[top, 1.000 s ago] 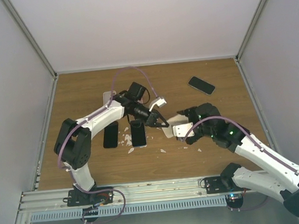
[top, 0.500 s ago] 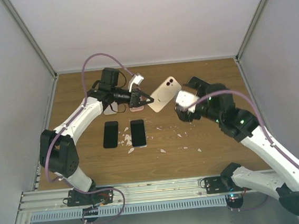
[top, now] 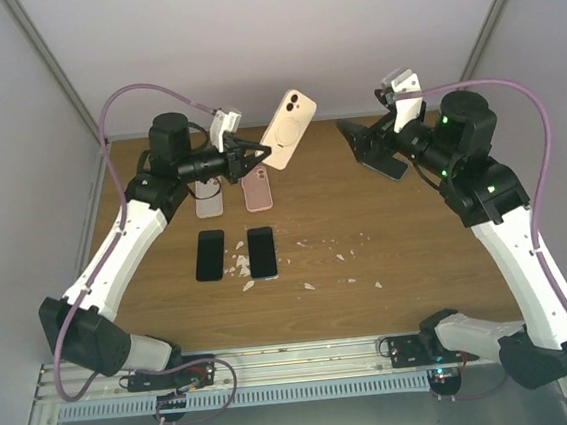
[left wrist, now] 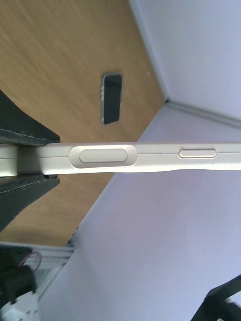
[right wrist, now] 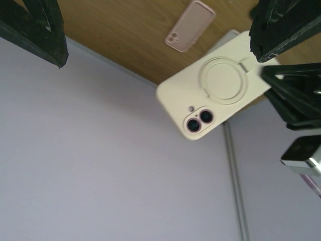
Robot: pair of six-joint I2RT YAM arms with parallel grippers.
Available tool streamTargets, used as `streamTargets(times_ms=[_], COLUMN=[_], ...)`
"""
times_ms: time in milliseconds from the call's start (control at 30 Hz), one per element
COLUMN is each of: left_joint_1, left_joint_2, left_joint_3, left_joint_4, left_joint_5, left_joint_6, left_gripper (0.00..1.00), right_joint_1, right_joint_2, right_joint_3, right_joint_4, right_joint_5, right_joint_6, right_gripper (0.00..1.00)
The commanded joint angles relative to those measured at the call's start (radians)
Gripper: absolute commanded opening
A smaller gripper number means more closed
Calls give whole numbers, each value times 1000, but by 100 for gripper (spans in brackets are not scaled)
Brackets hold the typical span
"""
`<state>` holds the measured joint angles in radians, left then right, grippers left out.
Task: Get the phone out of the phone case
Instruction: Adjust the phone.
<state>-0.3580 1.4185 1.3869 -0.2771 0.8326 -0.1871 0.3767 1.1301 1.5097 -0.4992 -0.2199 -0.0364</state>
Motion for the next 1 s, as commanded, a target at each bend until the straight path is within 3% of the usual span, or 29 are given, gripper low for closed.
streamTargets(times_ms=[0,267,500,667,967], left_joint_1=[-41,-234,-474,-542,-628], left_joint_2=[-80,-90,-71,-49,6], left_joint_3=[37,108,58,12,-85], left_joint_4=[120,106,218,372,600], left_joint_5=[-237,-662,-1090,-1226,-1321], left_joint_6=[-60,129,537,767,1081], left_gripper=[0,0,0,0,0], right_joint_1=[-7,-7,-25,-81,-125], right_joint_2=[-1,59,53,56,71], right_joint_3=[59,129,61,5,-29], right_joint_4=[32,19,19,26,20], right_joint_5=[-118,-178,-222,-249,-267], right_joint_6=[183,337,450,617,799], right_gripper=[98,96,96,96,90])
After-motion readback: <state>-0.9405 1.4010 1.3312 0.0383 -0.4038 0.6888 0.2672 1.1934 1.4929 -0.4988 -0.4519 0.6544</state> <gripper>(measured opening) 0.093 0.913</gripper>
